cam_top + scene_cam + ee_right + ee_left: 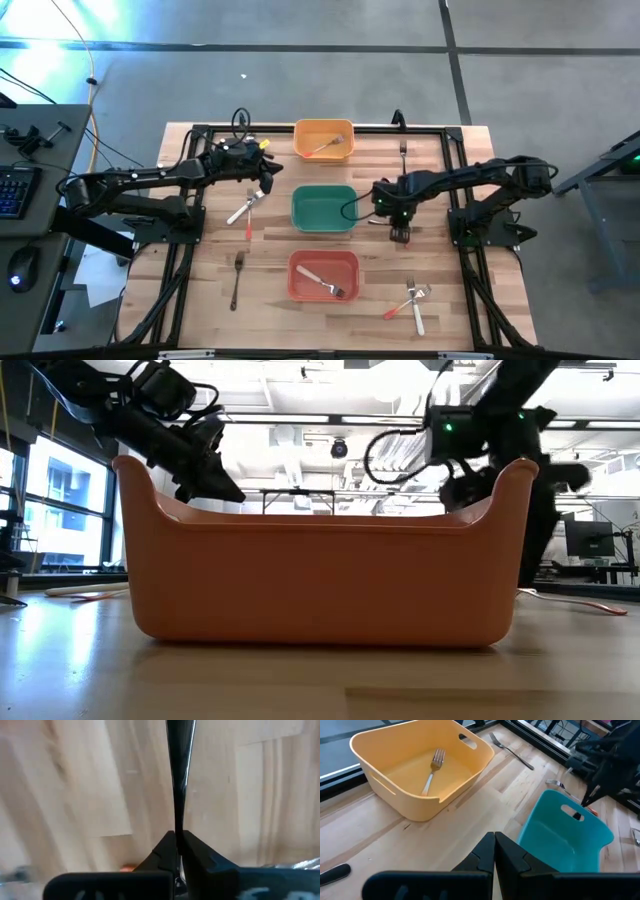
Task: Sort silverware by color (type)
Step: Put the black fork into the green bin
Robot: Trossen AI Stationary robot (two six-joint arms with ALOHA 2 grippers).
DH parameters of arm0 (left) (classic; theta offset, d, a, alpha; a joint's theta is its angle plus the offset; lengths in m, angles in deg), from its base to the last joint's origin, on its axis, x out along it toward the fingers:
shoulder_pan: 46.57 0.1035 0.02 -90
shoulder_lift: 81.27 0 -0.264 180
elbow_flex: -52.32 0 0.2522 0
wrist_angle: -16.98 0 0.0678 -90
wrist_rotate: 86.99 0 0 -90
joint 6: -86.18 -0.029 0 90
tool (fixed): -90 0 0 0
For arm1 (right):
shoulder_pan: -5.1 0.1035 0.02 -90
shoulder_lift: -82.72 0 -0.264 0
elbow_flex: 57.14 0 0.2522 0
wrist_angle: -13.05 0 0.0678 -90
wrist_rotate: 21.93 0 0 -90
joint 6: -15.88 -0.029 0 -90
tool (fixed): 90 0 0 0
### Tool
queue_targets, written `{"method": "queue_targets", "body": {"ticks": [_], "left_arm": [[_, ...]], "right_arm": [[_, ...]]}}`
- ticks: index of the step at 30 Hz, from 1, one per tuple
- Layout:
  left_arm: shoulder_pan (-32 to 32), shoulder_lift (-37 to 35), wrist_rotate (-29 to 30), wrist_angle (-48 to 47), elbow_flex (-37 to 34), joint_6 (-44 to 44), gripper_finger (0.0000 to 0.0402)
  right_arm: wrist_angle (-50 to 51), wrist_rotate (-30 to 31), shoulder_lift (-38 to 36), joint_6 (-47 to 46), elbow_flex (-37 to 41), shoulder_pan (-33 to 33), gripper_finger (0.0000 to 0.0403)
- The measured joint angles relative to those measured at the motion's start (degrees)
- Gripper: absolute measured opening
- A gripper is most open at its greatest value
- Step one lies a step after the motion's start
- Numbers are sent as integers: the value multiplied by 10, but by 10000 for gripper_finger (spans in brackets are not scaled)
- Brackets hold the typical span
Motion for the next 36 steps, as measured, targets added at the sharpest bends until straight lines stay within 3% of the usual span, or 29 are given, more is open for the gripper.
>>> {"method": "queue_targets", "body": {"ticks": [9,17,29,36], "left_arm": [[-11,0,0,0,0,-6,0],[-11,0,3,-1,0,-10,0],[-10,0,18,-10,0,-11,0],[-10,0,34,-20,0,-7,0]], "right_arm": [[90,-10,-2,-27,-162,0,0],[90,-19,20,-171,-306,0,0],[27,-14,252,-184,-516,2,0],[29,5,344,-163,-549,-9,0]]}}
